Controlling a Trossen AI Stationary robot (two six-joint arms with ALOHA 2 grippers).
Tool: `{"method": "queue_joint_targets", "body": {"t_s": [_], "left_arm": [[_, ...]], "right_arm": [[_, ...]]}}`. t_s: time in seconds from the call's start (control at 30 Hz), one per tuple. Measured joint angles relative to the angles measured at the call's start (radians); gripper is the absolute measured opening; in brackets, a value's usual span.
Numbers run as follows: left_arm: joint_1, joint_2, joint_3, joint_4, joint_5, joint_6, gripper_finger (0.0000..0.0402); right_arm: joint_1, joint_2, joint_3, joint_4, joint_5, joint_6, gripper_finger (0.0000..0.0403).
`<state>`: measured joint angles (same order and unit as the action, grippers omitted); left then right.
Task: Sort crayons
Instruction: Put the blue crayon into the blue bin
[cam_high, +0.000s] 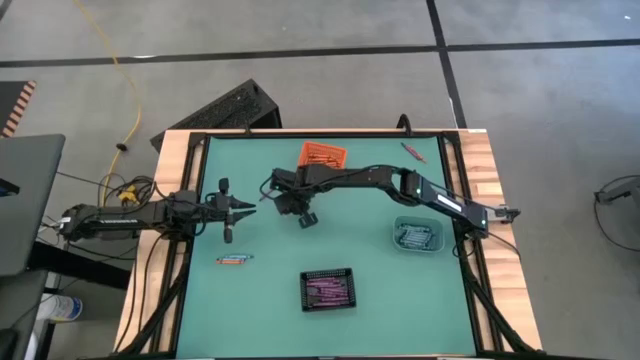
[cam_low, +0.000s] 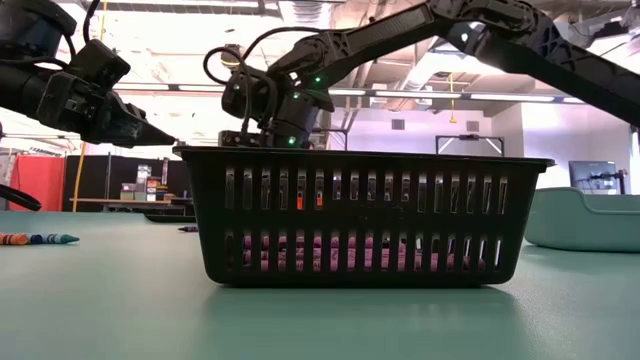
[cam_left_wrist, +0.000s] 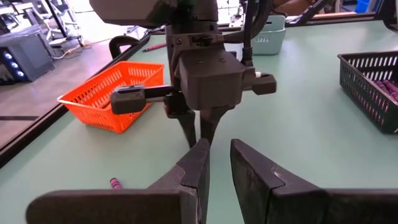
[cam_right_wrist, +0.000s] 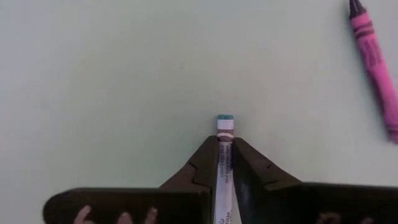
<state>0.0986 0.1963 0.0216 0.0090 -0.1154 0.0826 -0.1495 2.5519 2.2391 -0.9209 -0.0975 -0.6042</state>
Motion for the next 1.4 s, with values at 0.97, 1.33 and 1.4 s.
{"method": "queue_joint_targets", "body": {"t_s": [0.97, 1.33, 1.4], "left_arm": [[0.000, 0.000, 0.000, 0.000, 0.000, 0.000, 0.0054], [0.000, 0.000, 0.000, 0.000, 0.000, 0.000, 0.0054], [0.000, 0.000, 0.000, 0.000, 0.000, 0.000, 0.0054]], "right_arm": [[0.105, -0.043, -0.009, -0.094, 0.159, 0.495, 0.0009], [0.184, -0.297, -0.008, -0.368, 0.158, 0.495, 0.0007], [0.210, -0.355, -0.008, -0.437, 0.158, 0.508, 0.0007]]}}
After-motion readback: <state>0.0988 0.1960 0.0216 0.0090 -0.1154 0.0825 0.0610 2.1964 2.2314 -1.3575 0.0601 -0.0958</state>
